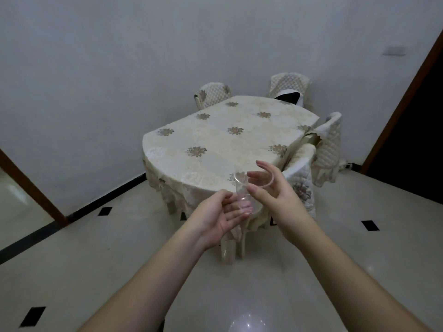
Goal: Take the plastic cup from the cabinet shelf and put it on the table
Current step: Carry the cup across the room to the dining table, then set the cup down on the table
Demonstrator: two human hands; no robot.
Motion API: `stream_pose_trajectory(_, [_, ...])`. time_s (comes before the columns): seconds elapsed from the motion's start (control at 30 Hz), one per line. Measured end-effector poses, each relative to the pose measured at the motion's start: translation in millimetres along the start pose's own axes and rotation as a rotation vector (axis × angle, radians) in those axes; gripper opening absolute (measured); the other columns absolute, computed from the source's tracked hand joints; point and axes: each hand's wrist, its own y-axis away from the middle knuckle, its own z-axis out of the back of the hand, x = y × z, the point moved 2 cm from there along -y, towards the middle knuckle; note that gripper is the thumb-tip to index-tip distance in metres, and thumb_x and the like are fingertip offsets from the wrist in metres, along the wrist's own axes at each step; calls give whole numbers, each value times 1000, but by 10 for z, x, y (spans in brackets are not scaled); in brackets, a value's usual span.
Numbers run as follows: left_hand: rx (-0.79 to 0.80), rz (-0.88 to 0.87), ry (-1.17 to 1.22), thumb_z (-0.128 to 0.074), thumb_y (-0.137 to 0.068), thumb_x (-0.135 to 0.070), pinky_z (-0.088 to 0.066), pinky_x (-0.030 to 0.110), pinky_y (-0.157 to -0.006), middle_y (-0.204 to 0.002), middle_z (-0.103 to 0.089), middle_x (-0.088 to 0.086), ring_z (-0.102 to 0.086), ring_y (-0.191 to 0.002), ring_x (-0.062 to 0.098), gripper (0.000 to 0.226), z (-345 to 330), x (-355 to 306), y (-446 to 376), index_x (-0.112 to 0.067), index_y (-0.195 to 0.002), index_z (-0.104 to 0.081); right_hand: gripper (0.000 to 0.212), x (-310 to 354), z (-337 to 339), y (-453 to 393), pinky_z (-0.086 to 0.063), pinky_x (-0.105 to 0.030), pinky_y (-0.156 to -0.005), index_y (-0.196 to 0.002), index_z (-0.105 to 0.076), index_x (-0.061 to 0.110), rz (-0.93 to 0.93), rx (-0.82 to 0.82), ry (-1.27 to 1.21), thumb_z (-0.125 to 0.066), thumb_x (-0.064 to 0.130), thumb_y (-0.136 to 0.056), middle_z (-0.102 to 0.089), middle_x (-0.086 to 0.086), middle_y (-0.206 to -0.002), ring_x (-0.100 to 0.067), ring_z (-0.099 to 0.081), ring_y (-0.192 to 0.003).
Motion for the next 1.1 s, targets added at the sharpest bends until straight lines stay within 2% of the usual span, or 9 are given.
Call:
stream_pose_trajectory(0.13, [11,14,-7,-44,-93,-14,-60,31,-65,-91,-70,24,-70,-79,30,28,-327,-166,-507,6,-101,-61,68,-46,369,-474,-48,-21,-92,-136,-42,19,14,-23,11,-70,29,-75,-58,-9,-126,-4,-60,-109])
stream_pose_trajectory(0.2, [12,0,0,-44,-94,-14,-60,31,-63,-81,-72,21,-71,-71,27,25,-451,-246,-750,4,-96,-61,66,-109,534,-729,-48,-16,-88,-136,-41,18,26,9,24,-70,26,-78,-57,-8,-125,1,-61,-106])
stream_pose_trajectory(0.43, [9,-42,-90,-54,-95,-21,-57,27,-76,-73,-72,8,-69,-69,17,34,-560,-382,-1512,5,-116,-61,61,-512,794,-1434,-51,-20,-81,-137,-39,21,-6,15,-6,-69,12,-85,-55,-10,-127,-5,-63,-98])
stream_pose_trajectory(0.5, [18,-34,-114,-53,-97,-25,-55,27,-80,-75,-73,6,-68,-72,15,33,-514,-451,-1738,0,-114,-65,63,-635,809,-1622,-50,-19,-83,-137,-39,26,-24,5,-6,-72,17,-83,-56,-7,-126,-6,-61,-107])
stream_pose_trajectory(0.63, [-9,17,-108,-49,-98,-27,-58,25,-64,-84,-71,11,-71,-71,18,33,-325,-617,-2229,-1,-108,-67,61,-926,763,-2025,-50,-29,-93,-133,-43,33,-63,-14,-2,-72,23,-80,-57,-2,-126,-8,-54,-120])
stream_pose_trajectory(0.7, [-3,41,-111,-48,-98,-28,-58,25,-63,-81,-72,11,-71,-69,18,35,-210,-717,-2484,1,-110,-65,61,-1075,721,-2245,-50,-30,-93,-131,-45,34,-75,-17,7,-72,25,-78,-58,-1,-127,-8,-53,-121])
stream_pose_trajectory(0.87, [24,87,-135,-51,-97,-29,-59,29,-63,-67,-72,9,-71,-65,20,29,147,-1017,-3120,-3,-91,-63,61,-1428,588,-2823,-49,-19,-85,-132,-45,32,-124,-41,5,-72,26,-78,-57,-5,-129,-7,-55,-119])
stream_pose_trajectory(1.0, [75,119,-137,-50,-98,-26,-59,30,-64,-64,-71,8,-71,-63,20,37,370,-1180,-3564,-8,-70,-69,67,-1651,503,-3179,-46,-18,-90,-132,-44,34,-155,-60,60,-75,38,-73,-56,0,-132,-18,-55,-122])
stream_pose_trajectory(1.1, [102,152,-155,-52,-97,-28,-59,28,-67,-67,-70,5,-69,-63,17,33,440,-1218,-3868,-2,-83,-68,68,-1782,522,-3347,-39,-23,-98,-132,-45,33,-157,-100,88,-76,39,-72,-55,0,-133,-8,-48,-128])
